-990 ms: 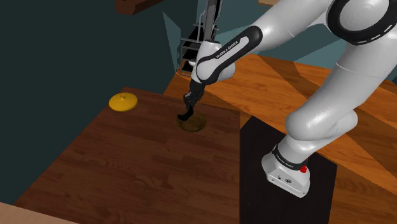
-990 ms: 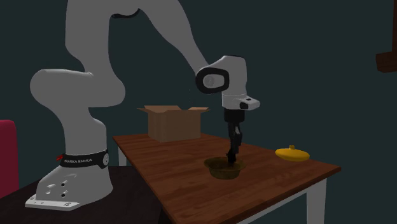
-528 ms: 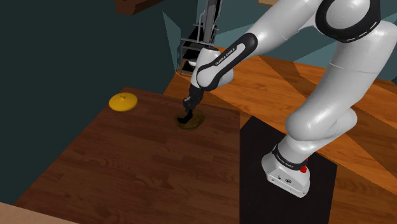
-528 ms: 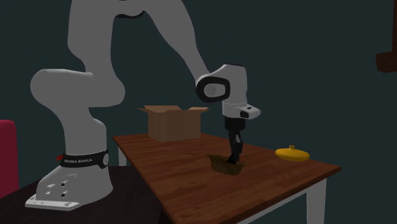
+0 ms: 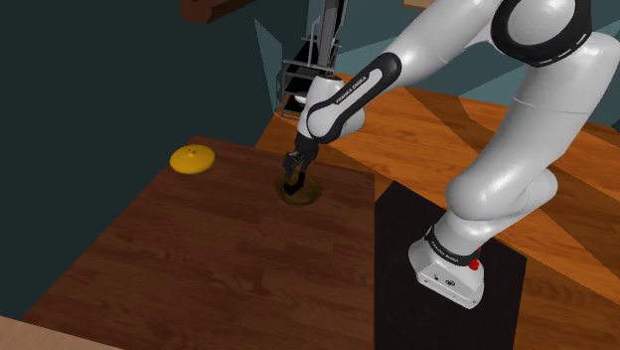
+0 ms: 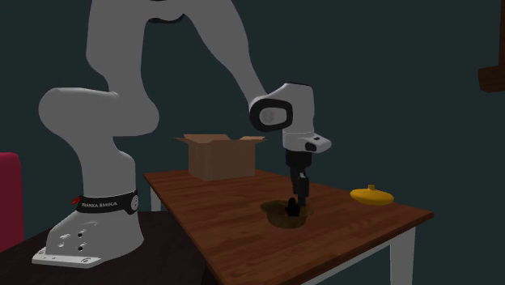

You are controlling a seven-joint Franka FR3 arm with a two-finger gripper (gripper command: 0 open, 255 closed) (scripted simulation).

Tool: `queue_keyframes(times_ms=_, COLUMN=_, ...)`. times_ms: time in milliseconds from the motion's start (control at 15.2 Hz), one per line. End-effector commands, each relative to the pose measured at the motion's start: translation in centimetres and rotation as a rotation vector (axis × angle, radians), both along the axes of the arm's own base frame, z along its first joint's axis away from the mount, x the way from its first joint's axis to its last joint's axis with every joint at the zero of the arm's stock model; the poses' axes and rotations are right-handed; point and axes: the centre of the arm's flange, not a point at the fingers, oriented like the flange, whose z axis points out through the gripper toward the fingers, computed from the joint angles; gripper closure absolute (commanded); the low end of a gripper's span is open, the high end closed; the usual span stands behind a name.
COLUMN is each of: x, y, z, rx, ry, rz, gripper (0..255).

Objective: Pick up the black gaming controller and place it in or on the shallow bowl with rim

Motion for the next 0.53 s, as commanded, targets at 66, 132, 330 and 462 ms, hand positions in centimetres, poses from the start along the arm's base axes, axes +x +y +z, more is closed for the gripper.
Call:
queue_keyframes(times_ms=66, x=0.0, y=0.1, z=-0.1, rx=0.0, ry=0.001, rz=0.001, gripper=0)
queue_keyframes(times_ms=132, x=0.0, y=0.0, z=-0.1, rx=0.0, ry=0.001, rz=0.001, gripper=0)
queue_keyframes(times_ms=330, x=-0.3, y=-0.4, z=2.6, rx=0.0, ry=0.002, rz=0.001, gripper=0)
queue_keyframes(times_ms=462, x=-0.5, y=-0.9, z=4.9, rx=0.0, ry=0.002, rz=0.001, gripper=0)
